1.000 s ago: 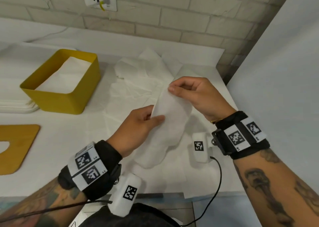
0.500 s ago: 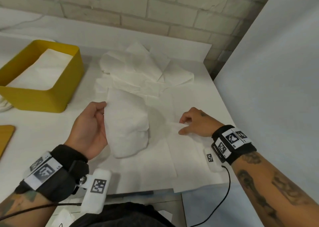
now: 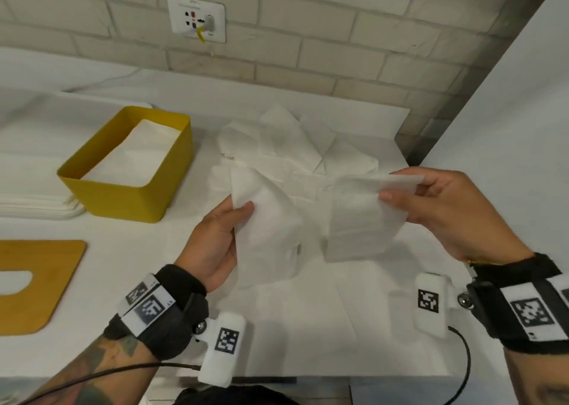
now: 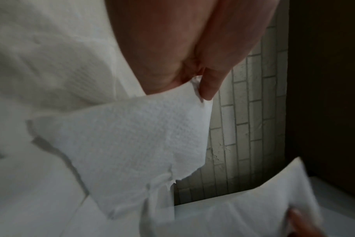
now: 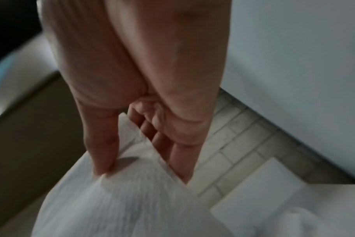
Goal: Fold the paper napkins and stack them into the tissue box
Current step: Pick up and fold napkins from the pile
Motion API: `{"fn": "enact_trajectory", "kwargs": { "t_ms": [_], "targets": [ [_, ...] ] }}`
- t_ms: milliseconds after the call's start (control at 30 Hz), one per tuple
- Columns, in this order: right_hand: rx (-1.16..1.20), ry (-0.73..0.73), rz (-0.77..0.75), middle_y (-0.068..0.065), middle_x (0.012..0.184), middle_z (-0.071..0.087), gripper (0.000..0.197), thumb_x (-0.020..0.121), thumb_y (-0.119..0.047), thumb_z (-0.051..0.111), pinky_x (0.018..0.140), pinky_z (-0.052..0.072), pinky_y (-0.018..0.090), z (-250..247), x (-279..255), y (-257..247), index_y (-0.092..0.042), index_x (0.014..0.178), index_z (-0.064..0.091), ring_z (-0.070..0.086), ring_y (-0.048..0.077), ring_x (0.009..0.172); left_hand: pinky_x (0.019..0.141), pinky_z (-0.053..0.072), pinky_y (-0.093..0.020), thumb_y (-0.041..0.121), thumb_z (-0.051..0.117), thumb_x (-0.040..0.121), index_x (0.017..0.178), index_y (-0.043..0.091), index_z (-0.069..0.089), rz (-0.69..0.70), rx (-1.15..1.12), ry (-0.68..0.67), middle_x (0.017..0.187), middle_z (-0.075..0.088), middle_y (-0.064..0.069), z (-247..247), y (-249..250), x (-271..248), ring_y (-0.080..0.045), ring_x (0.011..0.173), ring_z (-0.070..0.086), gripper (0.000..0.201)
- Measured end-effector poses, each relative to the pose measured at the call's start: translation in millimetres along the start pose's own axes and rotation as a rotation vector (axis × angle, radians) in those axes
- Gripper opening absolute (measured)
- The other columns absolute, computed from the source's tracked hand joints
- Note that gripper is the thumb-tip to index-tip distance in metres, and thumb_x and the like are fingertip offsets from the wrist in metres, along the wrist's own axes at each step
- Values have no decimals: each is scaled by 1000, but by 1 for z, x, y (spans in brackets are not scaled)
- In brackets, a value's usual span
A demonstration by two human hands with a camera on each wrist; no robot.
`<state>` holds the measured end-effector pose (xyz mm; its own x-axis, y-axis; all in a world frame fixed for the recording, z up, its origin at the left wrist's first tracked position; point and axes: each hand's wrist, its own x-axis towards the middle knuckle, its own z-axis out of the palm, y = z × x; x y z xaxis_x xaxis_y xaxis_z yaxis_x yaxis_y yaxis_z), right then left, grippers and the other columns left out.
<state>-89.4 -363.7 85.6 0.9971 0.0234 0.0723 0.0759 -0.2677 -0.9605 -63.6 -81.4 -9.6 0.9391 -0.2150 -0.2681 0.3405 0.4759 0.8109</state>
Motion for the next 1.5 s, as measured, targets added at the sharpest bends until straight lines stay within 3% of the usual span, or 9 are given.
{"fn": "enact_trajectory", "kwargs": {
  "t_ms": [133,267,433,500,700,1000,1233,1367,1500],
  "targets": [
    [42,-226,-76,6,92,79,20,70,-24,77,76,59,22,34,-19,-31,-24,88,83,76,17,86,102,51,-43,21,47,106,135,16,63,3,-68,-38,129,71,-8,7,6,0,-27,119,68,33],
    [265,-252,-5,10,101,79,31,70,-14,75,76,62,29,63,-5,-33,-10,100,80,76,24,95,107,48,-43,33,44,107,136,10,62,-9,-72,-56,131,70,-12,11,11,-1,-28,122,66,42],
    [183,-94,74,10,109,77,25,87,-18,76,100,47,69,89,26,-7,-12,111,74,72,36,106,110,44,-42,34,40,108,139,11,60,13,-33,-108,135,68,-10,16,14,-6,-26,126,64,44],
    [188,-38,105,11,107,77,18,91,-16,74,101,41,75,94,33,4,-12,108,76,70,41,108,113,42,-44,38,39,107,141,12,59,-2,-44,-120,137,66,-10,15,15,-7,-26,128,62,47],
    [248,-22,163,7,106,78,17,93,-9,69,91,58,46,103,36,11,-13,109,75,74,27,103,107,47,-44,46,38,107,135,13,62,3,-13,-106,129,71,-9,16,16,-10,-25,121,67,49],
    [247,33,173,7,102,79,15,92,-12,73,91,58,48,117,34,15,-11,106,74,75,25,98,109,48,-46,27,49,106,135,9,63,46,102,-99,129,71,-12,12,13,-8,-28,121,67,37],
    [40,-146,341,15,97,77,22,86,-8,78,85,61,40,79,-9,36,-3,106,70,76,27,90,92,59,-37,29,45,108,122,21,67,139,27,0,119,76,-1,-7,24,-5,-19,110,73,27],
    [-299,56,395,2,87,78,12,87,-21,78,77,60,35,41,-8,52,-13,94,74,76,19,83,96,53,-40,30,46,108,123,22,67,123,31,33,122,75,0,-14,25,-7,-17,112,72,27],
    [-703,-78,525,2,97,73,48,75,-60,77,85,55,32,58,-3,71,-17,95,71,69,18,93,94,54,-39,30,47,107,121,22,67,119,9,65,120,76,1,-16,22,-9,-17,110,72,25]
  ]
}}
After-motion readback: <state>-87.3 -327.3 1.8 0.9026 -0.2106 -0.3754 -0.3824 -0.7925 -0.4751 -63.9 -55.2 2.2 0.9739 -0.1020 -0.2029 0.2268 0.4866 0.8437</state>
